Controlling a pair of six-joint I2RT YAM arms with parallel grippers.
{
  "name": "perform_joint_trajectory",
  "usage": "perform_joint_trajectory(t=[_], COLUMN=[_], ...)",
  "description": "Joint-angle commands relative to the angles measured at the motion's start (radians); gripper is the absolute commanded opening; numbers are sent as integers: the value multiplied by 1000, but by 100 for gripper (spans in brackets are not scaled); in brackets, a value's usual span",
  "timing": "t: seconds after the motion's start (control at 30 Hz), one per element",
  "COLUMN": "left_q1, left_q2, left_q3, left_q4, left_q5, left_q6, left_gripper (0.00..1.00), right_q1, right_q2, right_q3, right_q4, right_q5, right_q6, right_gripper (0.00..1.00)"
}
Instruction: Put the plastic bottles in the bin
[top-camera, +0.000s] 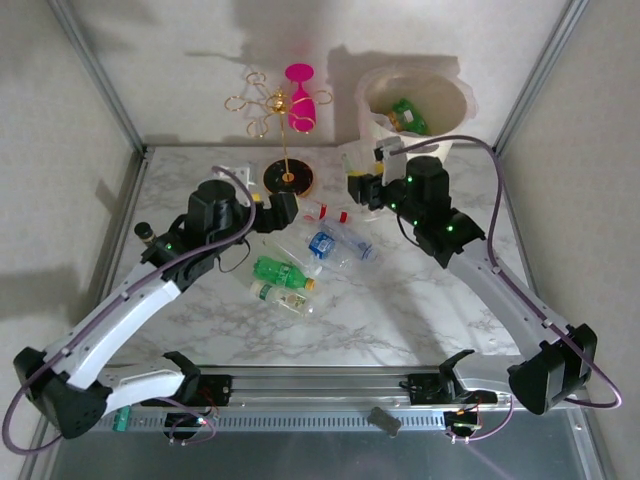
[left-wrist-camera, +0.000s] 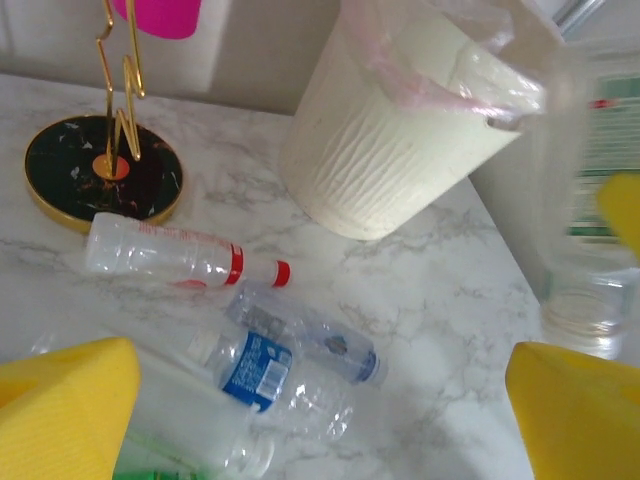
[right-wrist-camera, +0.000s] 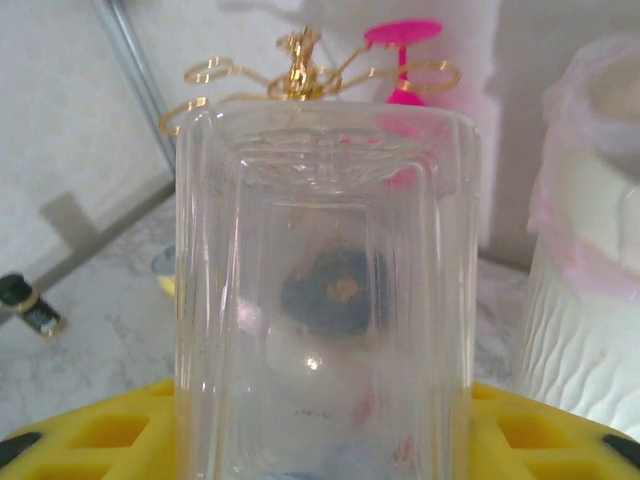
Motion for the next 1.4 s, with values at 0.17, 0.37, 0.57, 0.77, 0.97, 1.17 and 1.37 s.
perform_joint_trajectory(t=[0.17, 0.37, 0.57, 0.77, 0.97, 1.17, 1.37], left_q1=[105, 113, 112, 111, 110, 111, 112], left_q2=[116, 166, 197, 197, 199, 198, 203], left_q3=[15, 5, -32, -45, -58, -62, -64], left_q4=[155, 218, 266, 269, 279, 275, 279], left_q5=[136, 187, 243, 258, 263, 254, 250], left_q6=[-122, -164, -187, -179, -178, -169, -167], left_gripper=[94, 94, 94, 94, 94, 95, 96], right_q1=[-157, -238, -289, -310, -320, -335, -341], right_q2=[149, 384, 636, 767, 851, 949, 984], right_q3=[324, 637, 897, 987, 980, 1028, 1009], right_q4=[54, -25, -97, -117, -148, -251, -278], right_q5=[79, 237, 278, 277, 269, 259, 234], right_q6=[62, 45, 33, 40, 41, 51, 54], right_gripper=[50, 50, 49, 49, 50, 51, 56])
